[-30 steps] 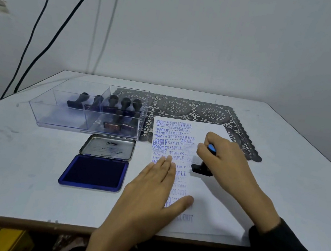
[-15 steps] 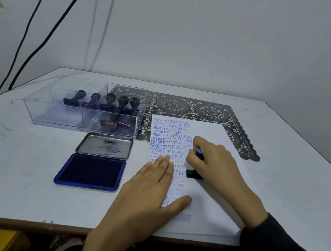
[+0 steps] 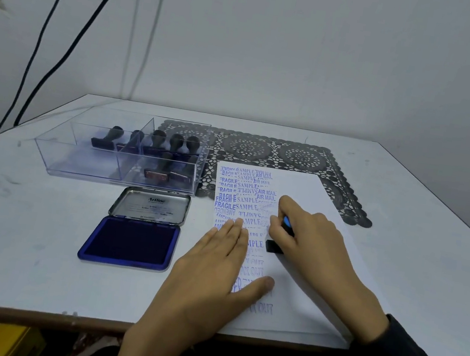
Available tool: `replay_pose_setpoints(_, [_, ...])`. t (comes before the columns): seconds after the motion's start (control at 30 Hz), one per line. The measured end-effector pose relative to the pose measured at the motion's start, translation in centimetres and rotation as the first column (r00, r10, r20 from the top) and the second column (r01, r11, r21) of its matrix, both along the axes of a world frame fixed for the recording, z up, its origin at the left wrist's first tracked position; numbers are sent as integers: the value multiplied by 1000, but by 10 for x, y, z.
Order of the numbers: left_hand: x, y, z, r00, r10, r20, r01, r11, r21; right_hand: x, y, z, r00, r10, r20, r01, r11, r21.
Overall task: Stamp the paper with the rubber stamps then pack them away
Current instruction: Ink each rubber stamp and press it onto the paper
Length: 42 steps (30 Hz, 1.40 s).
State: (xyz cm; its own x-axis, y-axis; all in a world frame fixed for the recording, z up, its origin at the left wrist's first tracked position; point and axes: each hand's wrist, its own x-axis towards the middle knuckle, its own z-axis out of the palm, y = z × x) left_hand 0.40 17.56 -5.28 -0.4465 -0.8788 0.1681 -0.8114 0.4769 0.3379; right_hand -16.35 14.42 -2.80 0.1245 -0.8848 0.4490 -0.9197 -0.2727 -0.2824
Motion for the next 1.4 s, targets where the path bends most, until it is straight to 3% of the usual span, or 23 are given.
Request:
replay_pose_setpoints(0.13, [1,0,-1,999,2,-38,-2,1000,-12,-7,-11,10,993,49,106,-60,993,103])
replay_pose_setpoints(0.37, [15,5,7,983,24,-183,-40,996,-81,-11,-16,47,868,65,493,-69,998,-10])
replay_pose_setpoints(0.53, [43,11,10,966,92,-242,-122,986,-114,-1,-17,57,835,128,535,-141,990,-18])
replay_pose_setpoints(0.77, [99,13,10,910,295,-292,-313,950,-18,30,-17,57,794,203,572,-254,967,10])
replay_pose_setpoints(0.97, [131,15,7,871,403,-280,-386,915,116,85,-18,41,846,255,468,-339,935,102])
replay_pose_setpoints(1.13, [130,12,0,893,416,-170,-403,909,103,138,-18,34,911,303,281,-353,924,148])
replay_pose_setpoints(1.4, [128,12,4,895,335,-296,-333,941,59,179,-22,17,955,294,46,-297,950,100])
